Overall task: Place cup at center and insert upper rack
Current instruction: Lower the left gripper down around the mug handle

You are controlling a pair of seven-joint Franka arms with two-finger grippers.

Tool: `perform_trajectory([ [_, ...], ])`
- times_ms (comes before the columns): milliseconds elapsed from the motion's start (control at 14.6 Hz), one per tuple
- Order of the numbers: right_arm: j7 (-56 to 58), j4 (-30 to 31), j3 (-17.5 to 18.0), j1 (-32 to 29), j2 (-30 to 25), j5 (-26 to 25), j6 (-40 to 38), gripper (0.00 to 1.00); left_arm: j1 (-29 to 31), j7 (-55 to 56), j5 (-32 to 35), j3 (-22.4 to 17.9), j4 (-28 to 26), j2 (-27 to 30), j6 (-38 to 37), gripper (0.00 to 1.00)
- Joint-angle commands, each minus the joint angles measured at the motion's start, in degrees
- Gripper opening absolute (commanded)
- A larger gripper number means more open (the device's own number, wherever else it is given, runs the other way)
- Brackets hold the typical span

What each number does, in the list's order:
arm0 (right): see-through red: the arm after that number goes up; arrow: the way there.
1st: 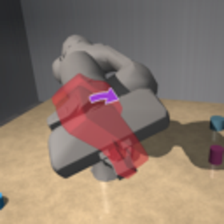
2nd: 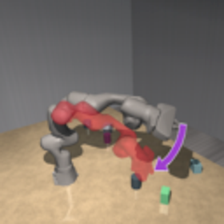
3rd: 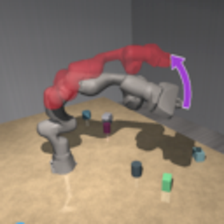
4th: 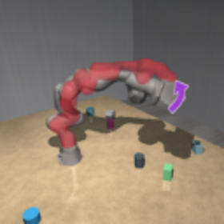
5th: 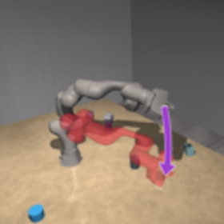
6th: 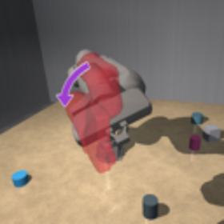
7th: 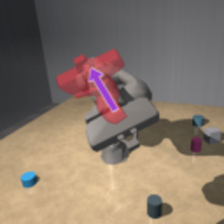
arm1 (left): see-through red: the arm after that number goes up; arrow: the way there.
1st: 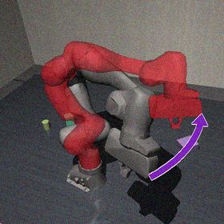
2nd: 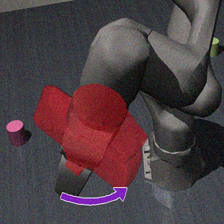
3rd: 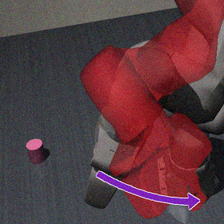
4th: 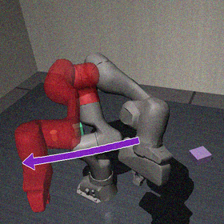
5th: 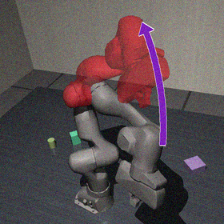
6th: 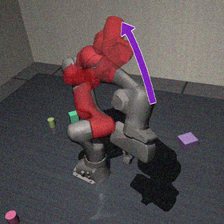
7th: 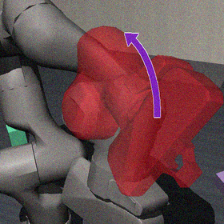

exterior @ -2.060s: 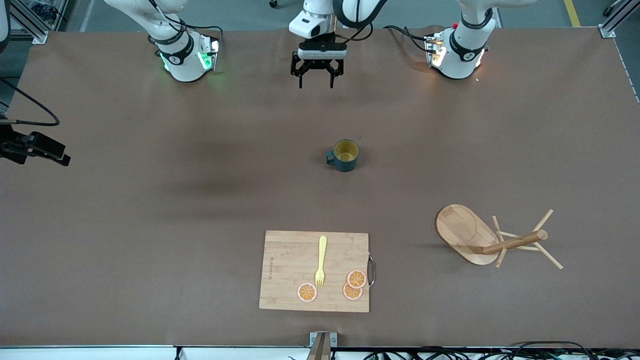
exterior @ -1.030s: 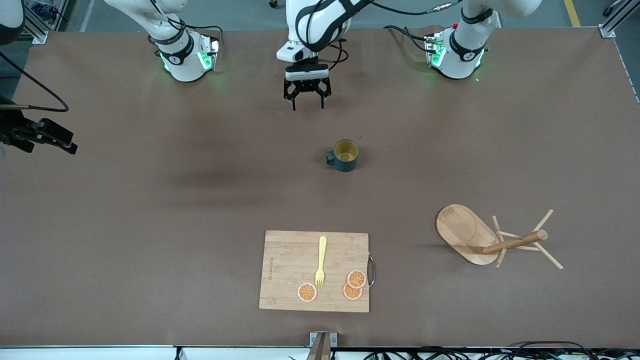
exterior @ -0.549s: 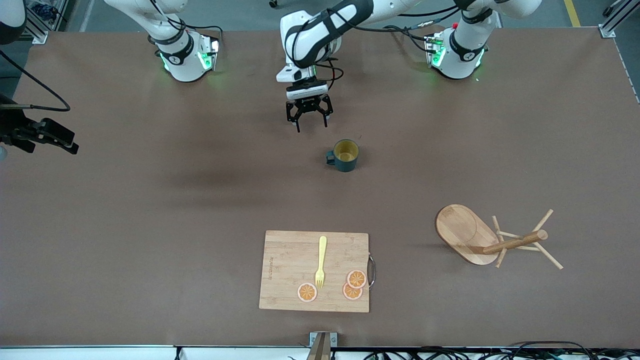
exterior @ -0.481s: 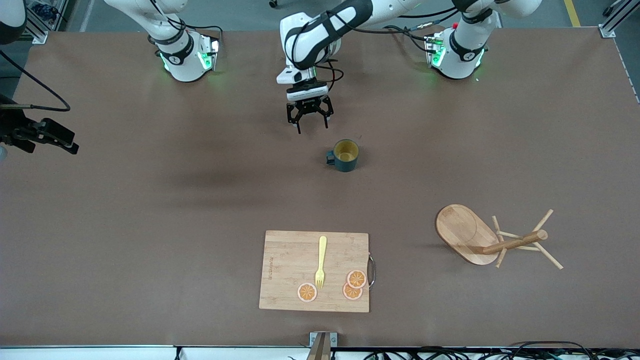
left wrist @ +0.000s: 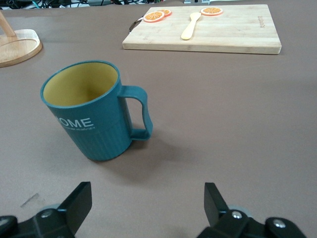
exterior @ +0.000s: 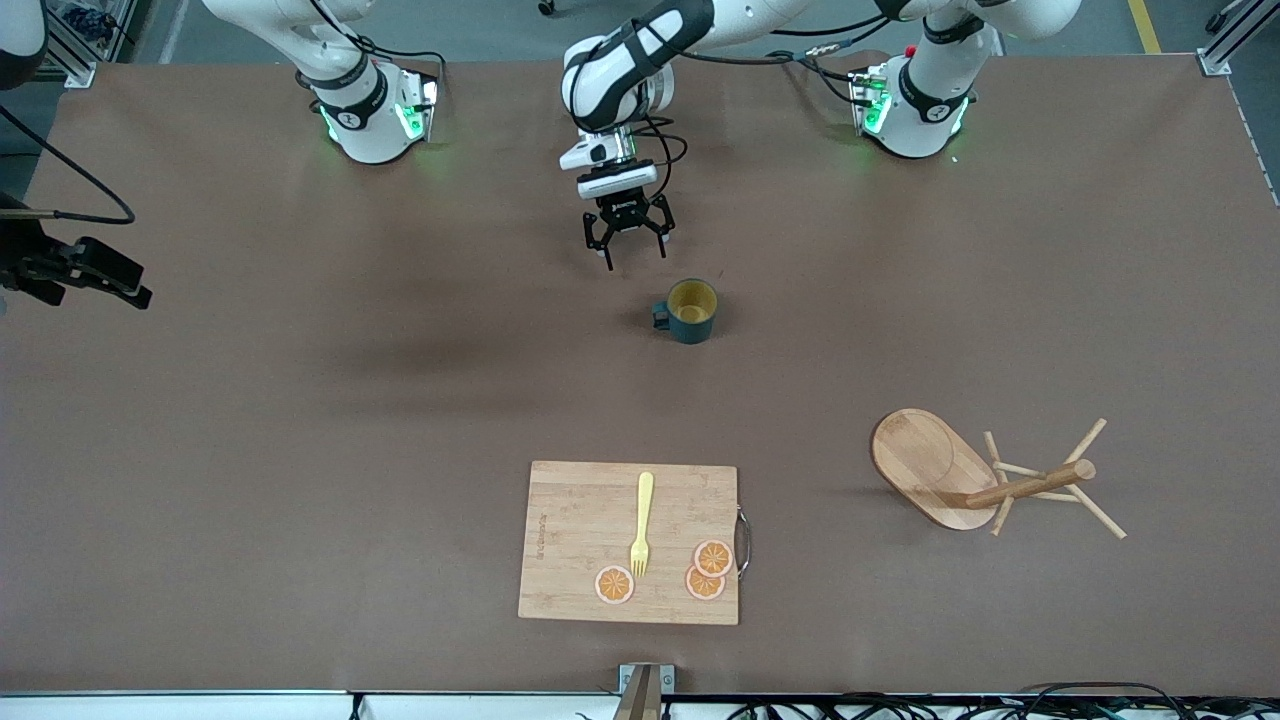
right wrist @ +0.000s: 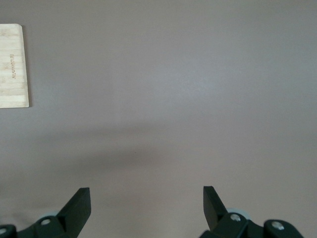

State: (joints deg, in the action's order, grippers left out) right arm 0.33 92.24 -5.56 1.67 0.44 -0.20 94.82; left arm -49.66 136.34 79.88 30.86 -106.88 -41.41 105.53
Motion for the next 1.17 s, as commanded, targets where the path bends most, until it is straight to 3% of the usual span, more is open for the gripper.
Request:
perform_trajectory([
  [0,0.5,1.2,-0.5,0.2,-1.2,-0.1,0.5,1.00,-3.8,4.3,3.9,-3.5,-0.3,-0.3,-0.9,1.00],
  [275,0.6,1.2,3.5,-3.2,-1.1,-0.1,0.5,1.00,-6.8,8.5,8.6,-7.0,-2.1,-1.0,-0.9,0.98],
  [481,0.8,1.2,3.5,-3.5,-1.1,-0.1,0.5,1.00,-7.0,8.4,10.3,-8.9,-0.4,-3.2,-2.8,0.96],
  [618,0.8,1.0,3.5,-3.3,-1.1,-0.4,0.5,1.00,-6.9,7.9,10.5,-9.1,1.0,-3.9,-2.8,0.84],
  [824,0.8,0.7,3.4,-3.5,-1.1,-0.4,0.7,1.00,-6.9,5.7,10.6,-9.4,4.0,-5.3,-2.7,0.80],
  [1099,0.6,0.6,3.4,-3.5,-1.1,-0.1,0.7,1.00,-6.8,4.9,12.4,-10.3,4.0,-5.6,-2.3,0.78],
])
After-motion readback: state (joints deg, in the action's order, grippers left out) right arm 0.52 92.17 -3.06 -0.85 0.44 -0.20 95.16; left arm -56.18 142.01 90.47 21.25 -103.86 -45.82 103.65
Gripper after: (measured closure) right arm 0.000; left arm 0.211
